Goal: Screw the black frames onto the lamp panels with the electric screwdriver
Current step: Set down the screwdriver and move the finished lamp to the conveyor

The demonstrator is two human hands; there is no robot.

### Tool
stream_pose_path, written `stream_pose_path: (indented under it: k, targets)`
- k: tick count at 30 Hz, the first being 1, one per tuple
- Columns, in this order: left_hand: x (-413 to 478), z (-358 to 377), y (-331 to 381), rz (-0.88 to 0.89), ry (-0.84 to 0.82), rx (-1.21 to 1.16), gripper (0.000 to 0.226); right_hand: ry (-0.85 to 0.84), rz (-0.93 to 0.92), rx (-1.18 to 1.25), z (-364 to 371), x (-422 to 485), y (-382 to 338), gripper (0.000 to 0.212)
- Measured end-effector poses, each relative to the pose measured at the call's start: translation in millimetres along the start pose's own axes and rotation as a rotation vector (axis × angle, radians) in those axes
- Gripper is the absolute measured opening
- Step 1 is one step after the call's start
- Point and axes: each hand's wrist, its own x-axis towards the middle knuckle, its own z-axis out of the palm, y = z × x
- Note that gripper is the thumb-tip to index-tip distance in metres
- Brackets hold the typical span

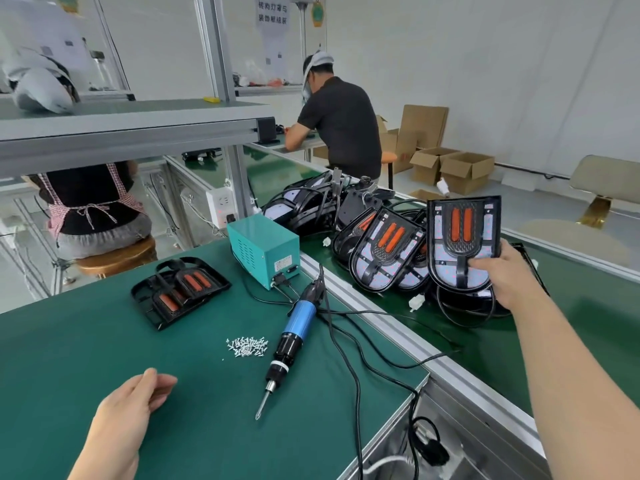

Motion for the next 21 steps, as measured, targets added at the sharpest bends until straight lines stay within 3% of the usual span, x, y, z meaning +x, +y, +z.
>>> stream_pose_path:
  k: [3, 7, 10, 16, 21]
  targets:
    - [0, -1, 0, 0.005, -0.008, -0.010, 0.032, 0.091, -0.052, -0.090, 7, -7, 8, 0.053]
    - [-1, 1, 1, 0.014, -0.013, -0.019, 0.032, 0.163, -0.261, -0.415, 18, -25, 12, 0.051]
    - [-3, 1, 0, 0.025, -0.015, -0.014, 0.031, 0.212, -0.202, -0.562, 21, -36, 23, 0.078]
    - [-3, -2, -1, 0.018, -0.026, -0.006, 0.031, 0.401, -0.116, -0.559, 22, -64, 36, 0.087]
    - [-3, -3, -2, 0.012, -0.030, -0.025, 0.030, 0.490, -0.215, -0.493, 18, -73, 39, 0.091]
